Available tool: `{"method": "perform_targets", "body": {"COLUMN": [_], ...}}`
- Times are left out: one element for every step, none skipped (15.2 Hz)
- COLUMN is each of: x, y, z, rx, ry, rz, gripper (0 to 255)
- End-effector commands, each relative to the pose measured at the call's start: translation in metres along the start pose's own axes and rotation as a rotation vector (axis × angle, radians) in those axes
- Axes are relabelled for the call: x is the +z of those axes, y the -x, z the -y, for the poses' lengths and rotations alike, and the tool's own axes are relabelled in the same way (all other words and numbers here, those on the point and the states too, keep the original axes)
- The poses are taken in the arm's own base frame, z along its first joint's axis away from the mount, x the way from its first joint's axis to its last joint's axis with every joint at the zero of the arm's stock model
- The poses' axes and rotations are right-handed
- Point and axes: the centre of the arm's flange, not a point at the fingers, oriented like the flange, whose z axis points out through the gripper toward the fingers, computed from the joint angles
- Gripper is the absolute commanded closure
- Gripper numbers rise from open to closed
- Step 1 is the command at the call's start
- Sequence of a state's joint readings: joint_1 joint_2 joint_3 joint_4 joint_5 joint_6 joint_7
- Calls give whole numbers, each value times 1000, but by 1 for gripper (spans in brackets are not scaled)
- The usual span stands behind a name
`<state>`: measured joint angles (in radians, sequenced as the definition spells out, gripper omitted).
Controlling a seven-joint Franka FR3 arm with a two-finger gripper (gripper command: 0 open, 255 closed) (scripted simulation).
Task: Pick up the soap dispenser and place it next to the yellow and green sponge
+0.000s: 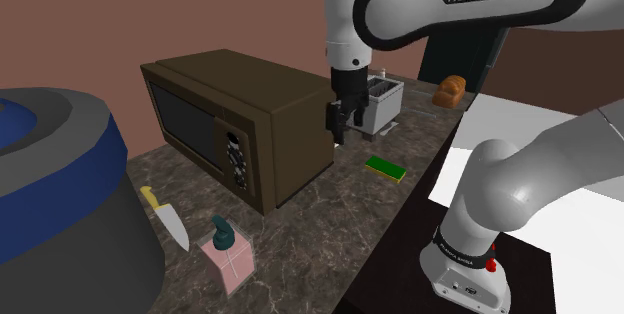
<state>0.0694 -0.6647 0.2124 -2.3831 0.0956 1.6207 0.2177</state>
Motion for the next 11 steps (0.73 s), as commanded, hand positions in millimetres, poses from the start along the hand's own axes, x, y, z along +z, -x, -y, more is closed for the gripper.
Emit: {"method": "perform_targets", "body": {"x": [9, 12, 16, 19, 23, 26, 30, 33, 36, 39, 42], "y": [-6, -10, -14, -18, -22, -26, -29, -33, -37, -41, -45], "z": [25, 36, 47, 59, 70, 81, 93, 104, 115, 127, 138], "rx": [4, 6, 7, 9, 10, 12, 13, 15, 16, 18, 19], "ry": [-9, -13, -17, -21, -24, -28, -32, -36, -40, -44, -47], "rz": [-9, -13, -17, -21, -25, -29, -33, -37, -41, -45, -49], "gripper": [0, 0, 0, 0, 0, 0, 0, 0, 0, 0, 0]}}
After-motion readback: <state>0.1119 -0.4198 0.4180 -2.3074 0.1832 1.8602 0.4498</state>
